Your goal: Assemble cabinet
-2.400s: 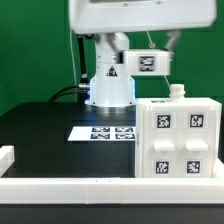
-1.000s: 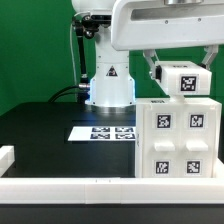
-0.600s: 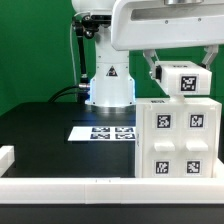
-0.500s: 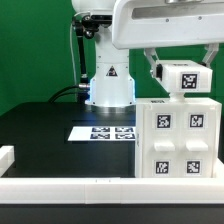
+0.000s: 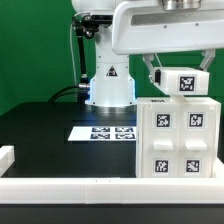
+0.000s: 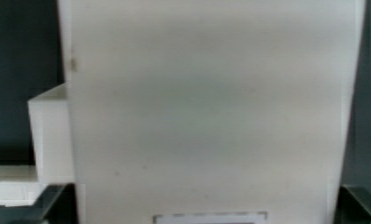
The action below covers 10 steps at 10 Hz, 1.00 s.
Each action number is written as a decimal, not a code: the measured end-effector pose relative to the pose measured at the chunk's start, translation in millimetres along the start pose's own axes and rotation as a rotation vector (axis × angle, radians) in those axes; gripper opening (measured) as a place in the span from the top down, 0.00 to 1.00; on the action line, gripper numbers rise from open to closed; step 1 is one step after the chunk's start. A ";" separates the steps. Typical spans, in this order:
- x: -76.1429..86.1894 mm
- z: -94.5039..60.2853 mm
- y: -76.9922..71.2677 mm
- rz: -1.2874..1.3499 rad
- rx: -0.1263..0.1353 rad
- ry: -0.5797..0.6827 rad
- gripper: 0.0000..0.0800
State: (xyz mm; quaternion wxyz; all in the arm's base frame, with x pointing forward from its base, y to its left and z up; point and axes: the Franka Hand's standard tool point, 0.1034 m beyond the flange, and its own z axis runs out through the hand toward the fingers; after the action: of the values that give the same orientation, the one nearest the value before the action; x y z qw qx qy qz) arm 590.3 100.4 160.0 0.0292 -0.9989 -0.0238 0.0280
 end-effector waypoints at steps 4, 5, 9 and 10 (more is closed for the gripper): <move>3.5 8.3 0.8 0.006 -0.001 0.008 0.32; 3.5 8.3 0.8 0.006 -0.001 0.008 0.32; 3.3 8.9 0.9 0.006 -0.001 0.007 0.20; 3.3 9.1 0.9 0.006 -0.001 0.007 0.20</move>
Offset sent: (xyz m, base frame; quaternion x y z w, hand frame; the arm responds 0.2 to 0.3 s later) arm 0.0055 -0.0001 -0.0031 0.0006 0.0081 0.0100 0.9999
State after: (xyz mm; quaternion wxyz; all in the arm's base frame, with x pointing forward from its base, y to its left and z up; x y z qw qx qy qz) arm 593.1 100.1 150.7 0.0288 -0.9991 -0.0205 0.0246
